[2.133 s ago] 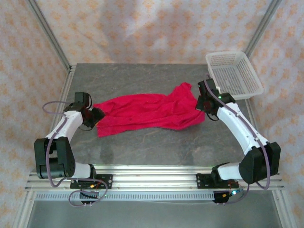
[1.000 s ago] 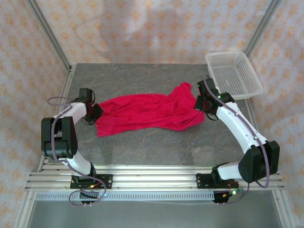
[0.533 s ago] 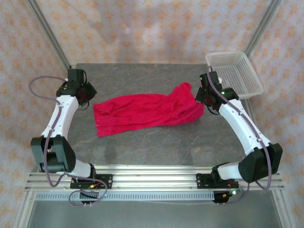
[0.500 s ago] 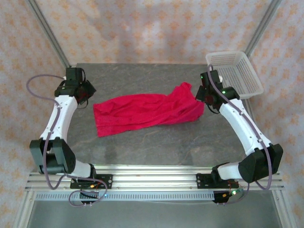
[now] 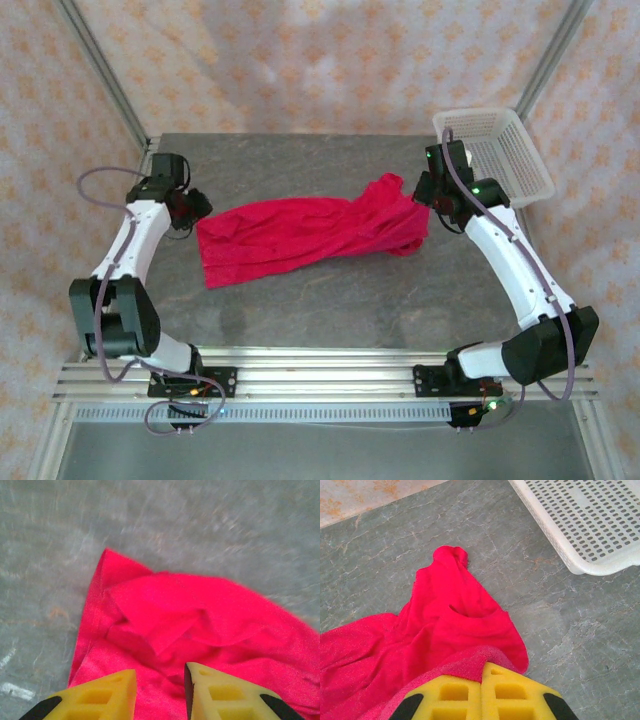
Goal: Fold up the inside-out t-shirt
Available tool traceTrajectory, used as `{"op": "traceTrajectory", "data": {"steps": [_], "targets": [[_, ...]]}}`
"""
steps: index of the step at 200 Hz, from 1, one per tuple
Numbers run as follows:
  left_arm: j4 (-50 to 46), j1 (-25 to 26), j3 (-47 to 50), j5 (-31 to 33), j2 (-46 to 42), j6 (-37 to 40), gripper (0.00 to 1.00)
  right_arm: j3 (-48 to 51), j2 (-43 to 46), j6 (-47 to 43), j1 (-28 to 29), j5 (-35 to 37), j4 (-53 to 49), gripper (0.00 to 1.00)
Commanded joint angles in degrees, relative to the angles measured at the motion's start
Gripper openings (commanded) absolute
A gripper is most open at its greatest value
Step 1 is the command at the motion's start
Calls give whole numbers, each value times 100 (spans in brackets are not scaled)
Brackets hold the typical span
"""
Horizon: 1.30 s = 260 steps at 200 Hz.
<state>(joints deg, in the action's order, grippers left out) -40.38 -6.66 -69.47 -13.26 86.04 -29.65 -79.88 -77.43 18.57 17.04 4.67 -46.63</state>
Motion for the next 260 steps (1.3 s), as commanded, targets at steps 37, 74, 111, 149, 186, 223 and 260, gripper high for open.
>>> {"op": "traceTrajectory", "data": {"steps": [37, 74, 111, 149, 186, 223, 260], "targets": [[-183, 172, 301, 701, 687, 231, 31, 126, -12, 5, -39, -18, 88, 0], [-160, 244, 346, 1009, 1119, 297, 30, 140, -22, -9, -34, -27, 73, 0], [1, 244, 338, 1041, 1442, 302, 29, 135, -25, -20, -39, -45, 53, 0], [73, 252, 307, 946, 1660, 276, 29, 139, -14, -19, -37, -27, 29, 0], [117, 252, 355, 1009, 1747, 293, 22, 122, -21, -14, -40, -55, 21, 0], [79, 252, 287, 1015, 1708, 302, 0, 109, -12, -18, -38, -62, 0, 0], [-21, 252, 232, 1036, 1545, 310, 0, 113, 37, -54, -34, 8, -26, 0]]}}
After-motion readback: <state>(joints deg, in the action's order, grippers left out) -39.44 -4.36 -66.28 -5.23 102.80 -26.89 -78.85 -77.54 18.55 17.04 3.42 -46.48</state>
